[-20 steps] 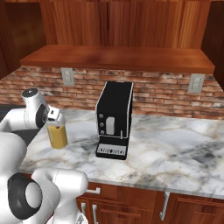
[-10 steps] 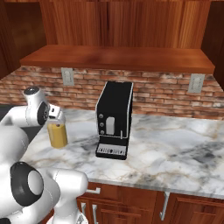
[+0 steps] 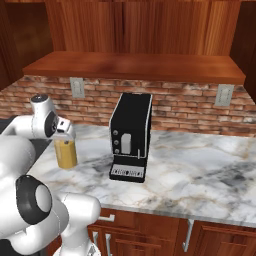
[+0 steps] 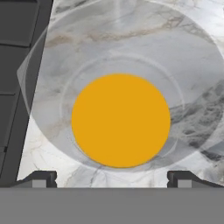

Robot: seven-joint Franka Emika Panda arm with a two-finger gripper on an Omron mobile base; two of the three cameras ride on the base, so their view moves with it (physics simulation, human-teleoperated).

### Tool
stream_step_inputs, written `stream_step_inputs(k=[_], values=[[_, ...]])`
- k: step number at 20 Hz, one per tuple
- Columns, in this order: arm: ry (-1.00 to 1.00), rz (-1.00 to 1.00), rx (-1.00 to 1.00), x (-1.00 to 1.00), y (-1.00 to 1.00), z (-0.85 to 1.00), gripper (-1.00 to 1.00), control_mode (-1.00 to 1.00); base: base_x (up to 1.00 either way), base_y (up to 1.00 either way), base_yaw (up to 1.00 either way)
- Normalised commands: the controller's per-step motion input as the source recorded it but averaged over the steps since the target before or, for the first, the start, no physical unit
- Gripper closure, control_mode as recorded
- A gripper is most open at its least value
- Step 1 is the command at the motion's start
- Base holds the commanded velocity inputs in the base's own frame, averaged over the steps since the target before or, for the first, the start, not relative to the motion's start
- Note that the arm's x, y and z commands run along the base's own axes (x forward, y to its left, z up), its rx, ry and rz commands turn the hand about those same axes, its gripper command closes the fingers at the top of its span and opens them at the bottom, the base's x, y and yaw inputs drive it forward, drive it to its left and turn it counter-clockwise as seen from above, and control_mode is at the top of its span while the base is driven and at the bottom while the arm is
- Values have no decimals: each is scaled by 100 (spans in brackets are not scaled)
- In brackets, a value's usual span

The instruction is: There is a tray on the dining counter. Grab the cup, mug, and pitcher and place them on the tray. The pitcher may be placed next to the tray if it cannot fit the tray.

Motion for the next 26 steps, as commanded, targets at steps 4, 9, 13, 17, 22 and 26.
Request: stream_step_inputs(k=[4,9,13,17,22,26], values=[[6,2,0,0,0,0,-100,-100,0,0,0],[0,0,0,0,0,-3,-100,-100,0,0,0],[0,0,0,0,0,-1,-100,-100,0,0,0],[0,0,0,0,0,0,-100,-100,0,0,0],[0,0,0,0,0,0,-100,-100,0,0,0],[0,0,0,0,0,0,-100,-100,0,0,0]])
